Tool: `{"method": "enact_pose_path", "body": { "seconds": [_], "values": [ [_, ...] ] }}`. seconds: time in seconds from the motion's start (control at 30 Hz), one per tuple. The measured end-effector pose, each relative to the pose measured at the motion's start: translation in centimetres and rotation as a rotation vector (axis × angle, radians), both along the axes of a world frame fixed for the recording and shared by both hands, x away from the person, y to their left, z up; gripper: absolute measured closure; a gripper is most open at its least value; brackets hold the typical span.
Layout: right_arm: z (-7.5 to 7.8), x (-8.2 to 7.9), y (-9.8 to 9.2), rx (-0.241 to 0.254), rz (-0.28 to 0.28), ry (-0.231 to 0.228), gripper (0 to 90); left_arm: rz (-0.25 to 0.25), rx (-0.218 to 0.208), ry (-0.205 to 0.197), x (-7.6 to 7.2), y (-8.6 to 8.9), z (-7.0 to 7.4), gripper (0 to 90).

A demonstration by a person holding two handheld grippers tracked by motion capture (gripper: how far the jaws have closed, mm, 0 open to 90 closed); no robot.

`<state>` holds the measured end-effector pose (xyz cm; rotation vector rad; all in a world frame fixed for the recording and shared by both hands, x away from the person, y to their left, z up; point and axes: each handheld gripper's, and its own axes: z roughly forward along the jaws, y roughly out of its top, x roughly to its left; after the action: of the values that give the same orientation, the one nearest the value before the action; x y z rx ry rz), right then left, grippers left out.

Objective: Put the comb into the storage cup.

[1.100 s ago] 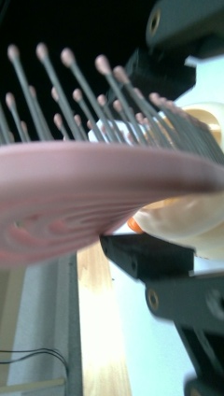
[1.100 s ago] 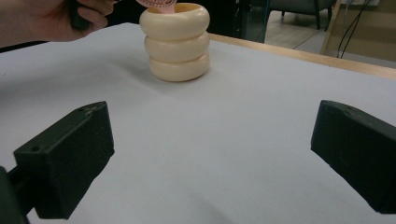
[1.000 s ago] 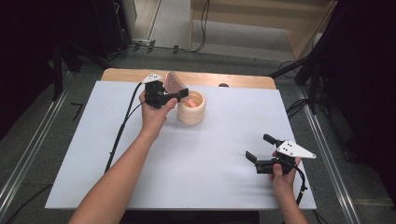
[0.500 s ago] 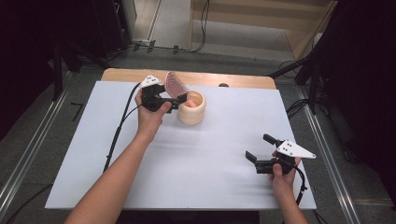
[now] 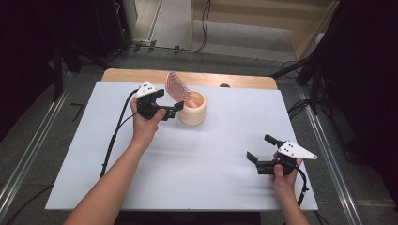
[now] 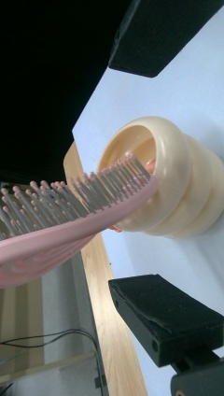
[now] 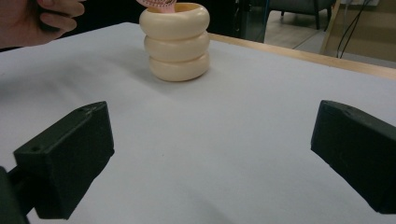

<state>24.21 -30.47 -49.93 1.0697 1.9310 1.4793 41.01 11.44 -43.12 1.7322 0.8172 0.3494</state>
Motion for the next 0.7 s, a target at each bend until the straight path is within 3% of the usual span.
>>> {"method": "enact_pose_path", "body": {
  "seconds": [0.7],
  "values": [
    [0.0,0.0,0.1,-0.001,0.001,-0.003,0.0,-0.009,0.042,-0.063,-3.6,2.2,-0.6,0.0]
  ]
}}
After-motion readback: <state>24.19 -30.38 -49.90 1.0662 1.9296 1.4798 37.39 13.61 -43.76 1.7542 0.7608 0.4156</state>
